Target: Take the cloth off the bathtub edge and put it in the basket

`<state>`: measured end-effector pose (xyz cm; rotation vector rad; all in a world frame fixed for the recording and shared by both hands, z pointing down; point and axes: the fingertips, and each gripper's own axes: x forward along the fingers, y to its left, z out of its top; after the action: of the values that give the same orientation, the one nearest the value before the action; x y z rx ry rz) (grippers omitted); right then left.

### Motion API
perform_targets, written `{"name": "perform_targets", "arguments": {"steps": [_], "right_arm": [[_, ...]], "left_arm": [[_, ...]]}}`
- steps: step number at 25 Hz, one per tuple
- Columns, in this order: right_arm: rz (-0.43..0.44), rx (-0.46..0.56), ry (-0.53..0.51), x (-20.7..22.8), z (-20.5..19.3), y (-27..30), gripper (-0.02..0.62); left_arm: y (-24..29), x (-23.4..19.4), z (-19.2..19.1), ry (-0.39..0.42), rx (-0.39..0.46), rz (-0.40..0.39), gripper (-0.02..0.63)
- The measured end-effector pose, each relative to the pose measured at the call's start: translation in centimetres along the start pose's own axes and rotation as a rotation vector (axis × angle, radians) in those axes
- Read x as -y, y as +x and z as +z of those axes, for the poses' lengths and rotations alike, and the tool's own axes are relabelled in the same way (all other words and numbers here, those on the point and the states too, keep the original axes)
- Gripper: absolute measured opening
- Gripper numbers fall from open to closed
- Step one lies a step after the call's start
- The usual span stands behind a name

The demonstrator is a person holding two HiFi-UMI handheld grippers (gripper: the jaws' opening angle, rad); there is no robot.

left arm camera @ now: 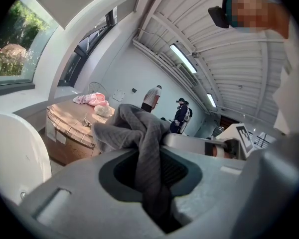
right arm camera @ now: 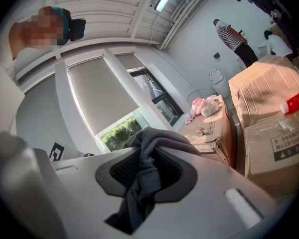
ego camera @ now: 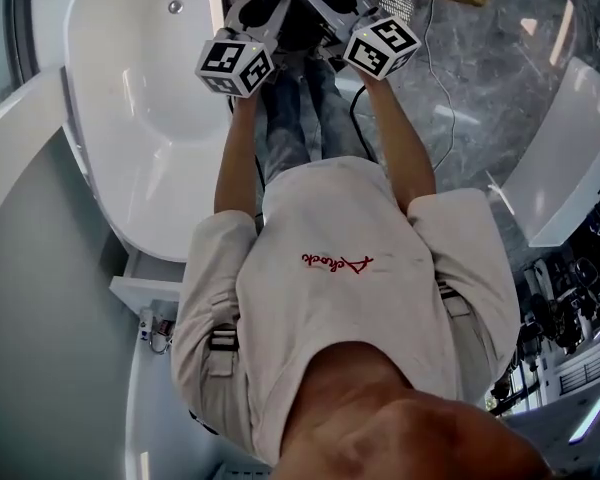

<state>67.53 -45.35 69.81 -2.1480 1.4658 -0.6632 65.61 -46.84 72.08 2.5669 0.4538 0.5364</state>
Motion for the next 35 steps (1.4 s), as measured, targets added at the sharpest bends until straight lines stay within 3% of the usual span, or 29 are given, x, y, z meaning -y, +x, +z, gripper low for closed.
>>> {"name": "perform_targets", "arguments": {"steps": [22,30,35], "right_arm": [[-0.116,-0.156,0.100,10.2,-10.7,3.3,0.079],[-0.176,-0.209,0.140,13.6,-14.0,4.9,0.080],[-0.213,-0.259,0.128,14.7,-15.5,5.4,0.080]], "left_arm": [[5.4,-8.4,-11.1,-0.098,-0.129,0.059,0.080],[7.3,-11.6,-14.4,-0.178,-0.139,0.056,0.080],[8.1,-12.9,-15.9,-0.178,-0.177,0.069,0.080]]}}
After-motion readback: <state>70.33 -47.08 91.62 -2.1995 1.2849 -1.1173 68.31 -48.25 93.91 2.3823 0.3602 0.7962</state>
